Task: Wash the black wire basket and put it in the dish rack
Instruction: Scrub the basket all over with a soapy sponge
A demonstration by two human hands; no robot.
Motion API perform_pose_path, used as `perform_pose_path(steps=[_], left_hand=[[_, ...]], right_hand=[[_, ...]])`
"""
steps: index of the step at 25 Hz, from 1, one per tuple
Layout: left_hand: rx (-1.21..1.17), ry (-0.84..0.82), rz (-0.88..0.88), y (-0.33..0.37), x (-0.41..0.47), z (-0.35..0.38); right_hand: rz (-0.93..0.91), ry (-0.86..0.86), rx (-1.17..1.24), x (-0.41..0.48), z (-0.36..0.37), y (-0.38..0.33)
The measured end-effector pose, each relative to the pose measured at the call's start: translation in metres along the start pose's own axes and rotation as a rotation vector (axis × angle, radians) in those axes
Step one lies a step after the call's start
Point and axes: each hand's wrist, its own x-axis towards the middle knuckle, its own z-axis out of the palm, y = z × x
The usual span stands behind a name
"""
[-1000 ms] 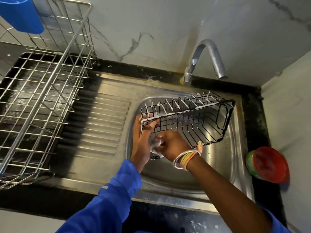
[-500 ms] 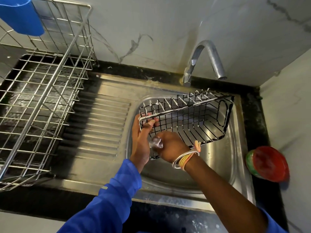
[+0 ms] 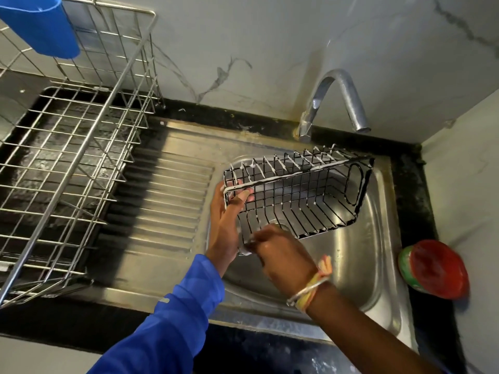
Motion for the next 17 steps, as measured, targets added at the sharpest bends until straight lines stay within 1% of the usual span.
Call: perform_pose_path(steps=[3, 5, 6, 8, 9, 11, 12, 13, 14, 16, 17], left_hand=[[0.035, 0.010, 0.014, -0.002, -0.002, 0.003], [0.050, -0.012, 0.017, -0.002, -0.003, 0.005], [0.050, -0.022, 0.015, 0.001, -0.002, 0.005], [0.058, -0.044, 0.046, 0.004, 0.002, -0.001], [0.071, -0.053, 0.073, 0.004, 0.005, -0.004], [0.092, -0.049, 0.080, 0.002, 0.007, -0.004], [0.098, -0.043, 0.072, 0.003, 0.005, -0.002], [0.112, -0.044, 0.071, 0.003, 0.004, 0.001], [0.132, -0.053, 0.075, 0.003, 0.003, 0.002], [0.171, -0.095, 0.095, 0.004, 0.004, -0.002], [0.187, -0.107, 0.105, 0.003, 0.007, -0.007]], right_hand=[[0.083, -0.010, -0.110, 0.030, -0.003, 0.006], [0.119, 0.060, -0.086, 0.047, 0.001, 0.001], [0.159, 0.041, -0.030, 0.046, 0.001, -0.001], [0.131, -0.058, -0.008, 0.030, 0.003, 0.006], [0.155, -0.111, -0.019, 0.024, 0.004, 0.012], [0.332, -0.058, -0.051, 0.036, 0.002, 0.026], [0.373, -0.029, -0.074, 0.047, 0.000, 0.027], [0.358, -0.021, -0.083, 0.056, 0.002, 0.022], [0.304, -0.012, -0.084, 0.059, 0.007, 0.016], [0.200, -0.031, -0.080, 0.042, 0.010, 0.009], [0.181, -0.040, -0.076, 0.029, 0.009, 0.014]])
